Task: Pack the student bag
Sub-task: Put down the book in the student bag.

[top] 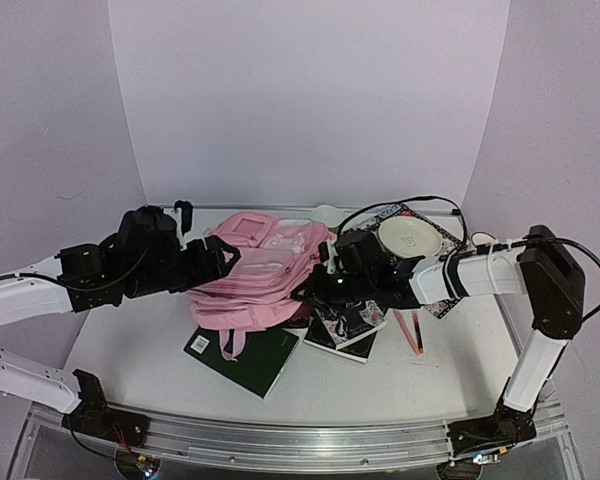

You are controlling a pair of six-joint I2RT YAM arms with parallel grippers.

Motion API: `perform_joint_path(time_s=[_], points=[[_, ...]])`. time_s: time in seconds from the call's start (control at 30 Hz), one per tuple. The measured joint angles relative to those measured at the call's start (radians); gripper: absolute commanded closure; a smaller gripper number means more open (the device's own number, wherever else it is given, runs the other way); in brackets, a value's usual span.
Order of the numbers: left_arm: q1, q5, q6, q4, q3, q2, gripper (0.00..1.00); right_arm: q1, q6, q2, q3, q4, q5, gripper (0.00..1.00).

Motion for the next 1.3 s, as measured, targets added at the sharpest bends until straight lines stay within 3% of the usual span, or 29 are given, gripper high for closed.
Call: perform_joint_path(time_s=[0.2, 0.43, 0.67, 0.87, 1.1, 1.3], points=[[0.018, 0.013, 0.149, -0.094, 0.163, 0.144, 0.17, -0.038, -0.081, -0.023, 0.038, -0.126, -0.082, 1.0], [0.081, 0.095, 0.256, -0.143, 0.208, 0.268, 0.16, -0.088, -0.176, -0.069, 0.038, -0.264, -0.139, 1.0], [0.255, 0.205, 0.23, -0.12, 0.126, 0.234, 0.17, -0.126, -0.241, -0.08, 0.012, -0.304, -0.149, 1.0], [0.284, 0.246, 0.159, -0.086, 0.011, 0.222, 0.2, -0.128, -0.289, -0.08, 0.01, -0.309, -0.147, 0.98], [0.328, 0.308, 0.074, 0.014, -0.096, 0.234, 0.3, -0.128, -0.349, -0.08, 0.01, -0.32, -0.129, 0.86], [0.338, 0.347, 0.017, 0.108, -0.148, 0.257, 0.44, -0.128, -0.424, -0.081, 0.011, -0.363, -0.1, 0.68]])
